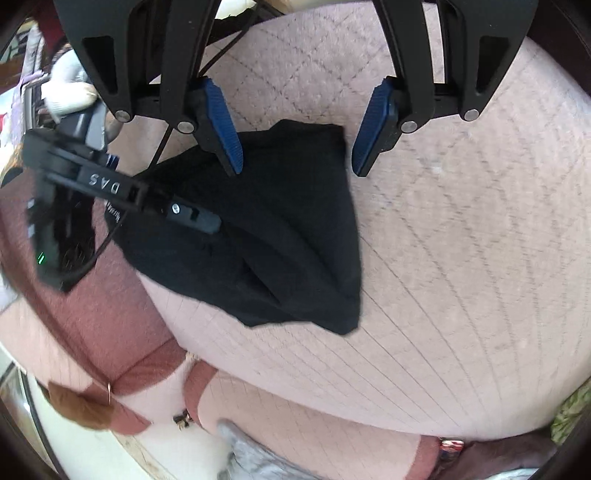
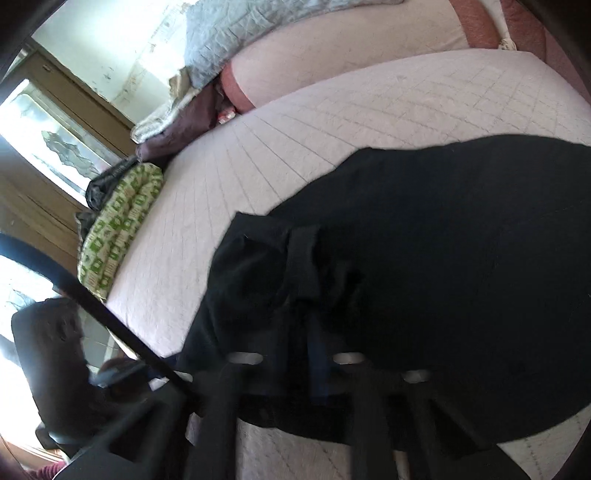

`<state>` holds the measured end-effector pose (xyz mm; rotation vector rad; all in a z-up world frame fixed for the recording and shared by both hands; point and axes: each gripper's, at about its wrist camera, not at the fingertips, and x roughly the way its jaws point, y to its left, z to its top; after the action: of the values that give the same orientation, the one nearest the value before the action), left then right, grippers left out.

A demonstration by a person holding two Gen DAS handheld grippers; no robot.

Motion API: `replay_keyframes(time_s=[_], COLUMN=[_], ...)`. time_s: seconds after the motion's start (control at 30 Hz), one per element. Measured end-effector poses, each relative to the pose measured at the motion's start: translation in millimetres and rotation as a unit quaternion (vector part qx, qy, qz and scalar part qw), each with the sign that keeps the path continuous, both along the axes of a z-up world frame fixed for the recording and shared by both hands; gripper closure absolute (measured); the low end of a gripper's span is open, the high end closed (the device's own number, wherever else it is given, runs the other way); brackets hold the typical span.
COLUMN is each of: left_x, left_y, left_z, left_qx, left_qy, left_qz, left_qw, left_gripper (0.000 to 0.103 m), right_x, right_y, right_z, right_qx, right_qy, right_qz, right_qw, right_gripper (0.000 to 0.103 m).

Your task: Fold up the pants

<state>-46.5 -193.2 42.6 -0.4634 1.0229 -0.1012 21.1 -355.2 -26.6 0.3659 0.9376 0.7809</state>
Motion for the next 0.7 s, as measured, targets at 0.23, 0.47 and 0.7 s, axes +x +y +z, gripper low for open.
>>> replay_keyframes(time_s=[0.23, 0.47, 0.7], left_x=[8, 30, 23], left_y=[7, -20, -38], left_z=[13, -5, -16], left_qx=[0.026, 0.061, 0.124], left_qy=[-0.019, -0.010, -0.023], left_qz=[0.012, -0.025, -0.045], left_qw=[0.9994, 0.9978, 0.9910], left_gripper=[0.043, 0.043, 0.034], right_x=[3, 5, 22], right_y=[-24, -42, -25], right_z=[-9, -3, 23], right_qx=[-0.004, -0.037, -0.001], right_qy=[0.020, -0.008, -0.058], right_qz=[-0.035, -0.080, -0.083], right_qw=[0.999, 0.996, 0.995], right_gripper=[0.091, 0.091, 0.047])
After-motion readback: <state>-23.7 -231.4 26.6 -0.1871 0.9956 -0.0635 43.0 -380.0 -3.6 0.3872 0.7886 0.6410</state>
